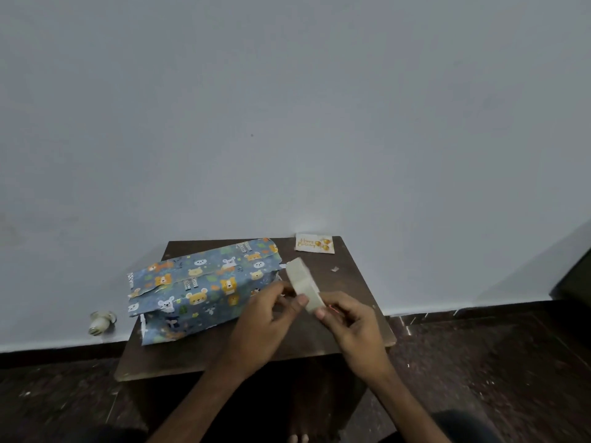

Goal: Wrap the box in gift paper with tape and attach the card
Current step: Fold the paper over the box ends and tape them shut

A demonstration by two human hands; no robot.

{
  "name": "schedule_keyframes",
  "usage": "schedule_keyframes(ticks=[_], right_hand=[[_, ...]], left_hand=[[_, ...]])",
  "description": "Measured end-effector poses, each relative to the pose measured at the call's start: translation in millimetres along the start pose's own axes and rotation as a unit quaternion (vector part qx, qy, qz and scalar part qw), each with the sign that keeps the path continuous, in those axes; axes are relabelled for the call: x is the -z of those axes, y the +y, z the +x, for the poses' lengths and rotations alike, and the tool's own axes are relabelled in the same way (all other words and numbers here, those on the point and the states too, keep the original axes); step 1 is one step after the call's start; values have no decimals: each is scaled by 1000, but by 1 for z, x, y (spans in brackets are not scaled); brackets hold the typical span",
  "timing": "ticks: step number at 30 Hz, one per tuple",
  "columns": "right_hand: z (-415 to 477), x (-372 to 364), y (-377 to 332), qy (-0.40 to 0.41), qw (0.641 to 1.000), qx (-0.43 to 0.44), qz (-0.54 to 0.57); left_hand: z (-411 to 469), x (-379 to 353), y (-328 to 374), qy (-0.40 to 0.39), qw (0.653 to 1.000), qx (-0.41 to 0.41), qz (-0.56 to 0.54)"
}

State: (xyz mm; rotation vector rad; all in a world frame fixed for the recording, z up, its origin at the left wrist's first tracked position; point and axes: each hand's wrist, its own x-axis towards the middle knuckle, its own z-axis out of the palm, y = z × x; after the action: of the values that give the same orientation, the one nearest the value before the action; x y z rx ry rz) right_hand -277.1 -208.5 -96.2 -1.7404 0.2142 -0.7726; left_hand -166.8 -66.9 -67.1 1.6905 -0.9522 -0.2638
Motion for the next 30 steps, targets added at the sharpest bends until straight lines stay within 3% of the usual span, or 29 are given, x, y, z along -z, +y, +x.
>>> schedule_keyframes(ticks=[4,8,16,21,25,30], right_hand=[[-1,-3,-1,-47,997,13,-55],[7,-1,-7,37,998,14,-50],[12,-12,-6,48,994,27,-93],[12,-10,-2,76,954,132,-257],[13,-10,1,27,926,165,-340],[18,2,1,-102,952,88,-276]], left_hand=[[-3,0,-5,4,997,32,-71],[-8,4,-8,-10,1000,15,-5],[-10,-1,-7,-11,997,-35,74],[-8,-3,-8,-7,992,-38,124],[-7,0,-12,-26,986,-30,160],[-8,17,-14,-69,955,-17,288]])
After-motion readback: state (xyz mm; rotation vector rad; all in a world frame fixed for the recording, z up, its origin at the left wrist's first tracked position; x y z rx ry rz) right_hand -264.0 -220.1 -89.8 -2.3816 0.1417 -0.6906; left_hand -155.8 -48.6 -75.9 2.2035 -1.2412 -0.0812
